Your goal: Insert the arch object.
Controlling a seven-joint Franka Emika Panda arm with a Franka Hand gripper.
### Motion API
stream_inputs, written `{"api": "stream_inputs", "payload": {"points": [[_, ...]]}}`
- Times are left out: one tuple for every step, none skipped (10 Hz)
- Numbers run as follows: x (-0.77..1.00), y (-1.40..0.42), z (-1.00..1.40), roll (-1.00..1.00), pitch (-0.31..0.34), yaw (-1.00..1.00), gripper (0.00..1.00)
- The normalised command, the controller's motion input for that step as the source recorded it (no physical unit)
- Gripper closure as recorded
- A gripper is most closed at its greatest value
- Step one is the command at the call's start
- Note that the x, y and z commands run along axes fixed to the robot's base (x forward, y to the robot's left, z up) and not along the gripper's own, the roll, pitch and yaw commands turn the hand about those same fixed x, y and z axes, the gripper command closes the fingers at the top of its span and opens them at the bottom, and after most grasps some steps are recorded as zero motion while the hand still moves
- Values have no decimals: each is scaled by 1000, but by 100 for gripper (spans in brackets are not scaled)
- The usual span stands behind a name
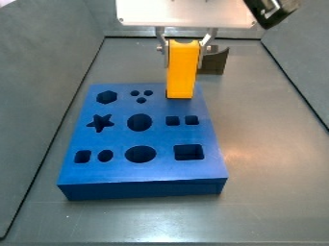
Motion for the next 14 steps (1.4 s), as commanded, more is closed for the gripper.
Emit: {"api": "stream_inputs", "payload": {"points": [[0,0,-346,194,-17,57,100],[0,20,-326,223,0,20,100],[-77,60,-323,223,0,0,100],[-123,54,-343,204,-3,0,100],[-26,11,-417,180,-23,0,100],[0,0,-503,169,-29,-6,100],[0,0,-654,164,-100,-23,100],[0,-3,-760,149,-184,-17,100],[6,-34,-797,113,-186,-140,100],[43,0,-800,54,-153,-506,100],[71,0,-589,0,-130,-414,100],[0,40,-209,-113,-154,0,100],[0,43,-34,-49,-83,0,100],[0,0,0,0,0,0,100]]}}
